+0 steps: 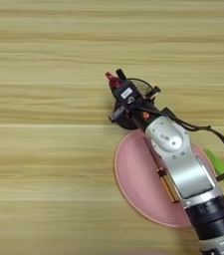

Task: Move the objects on the table

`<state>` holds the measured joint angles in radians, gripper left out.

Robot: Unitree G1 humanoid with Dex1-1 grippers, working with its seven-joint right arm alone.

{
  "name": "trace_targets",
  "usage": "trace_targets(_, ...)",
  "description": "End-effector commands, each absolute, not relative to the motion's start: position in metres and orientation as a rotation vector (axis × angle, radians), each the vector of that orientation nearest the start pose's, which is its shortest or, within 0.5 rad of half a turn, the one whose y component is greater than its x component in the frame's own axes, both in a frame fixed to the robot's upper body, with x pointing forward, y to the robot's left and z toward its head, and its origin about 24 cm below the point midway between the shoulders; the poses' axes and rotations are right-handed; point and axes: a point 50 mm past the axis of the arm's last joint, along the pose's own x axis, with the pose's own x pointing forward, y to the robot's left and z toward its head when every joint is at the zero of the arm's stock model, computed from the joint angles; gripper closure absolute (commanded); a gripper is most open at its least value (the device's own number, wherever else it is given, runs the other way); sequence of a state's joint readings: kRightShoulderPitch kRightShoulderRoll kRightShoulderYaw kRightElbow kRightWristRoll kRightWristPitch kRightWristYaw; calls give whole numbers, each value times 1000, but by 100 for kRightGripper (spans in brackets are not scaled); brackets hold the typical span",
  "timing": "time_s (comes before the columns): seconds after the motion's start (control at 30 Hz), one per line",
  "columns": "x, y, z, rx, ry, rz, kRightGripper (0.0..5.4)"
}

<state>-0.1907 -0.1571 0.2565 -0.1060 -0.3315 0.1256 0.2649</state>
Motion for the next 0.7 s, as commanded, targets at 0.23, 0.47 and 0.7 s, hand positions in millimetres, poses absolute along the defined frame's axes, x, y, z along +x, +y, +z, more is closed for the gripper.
trace_targets(0.23,274,-89,133,-549,-340,449,492)
trace_targets(0.47,269,-85,139,-549,-367,462,492)
trace_targets(0.7,263,-81,143,-515,-375,487,492)
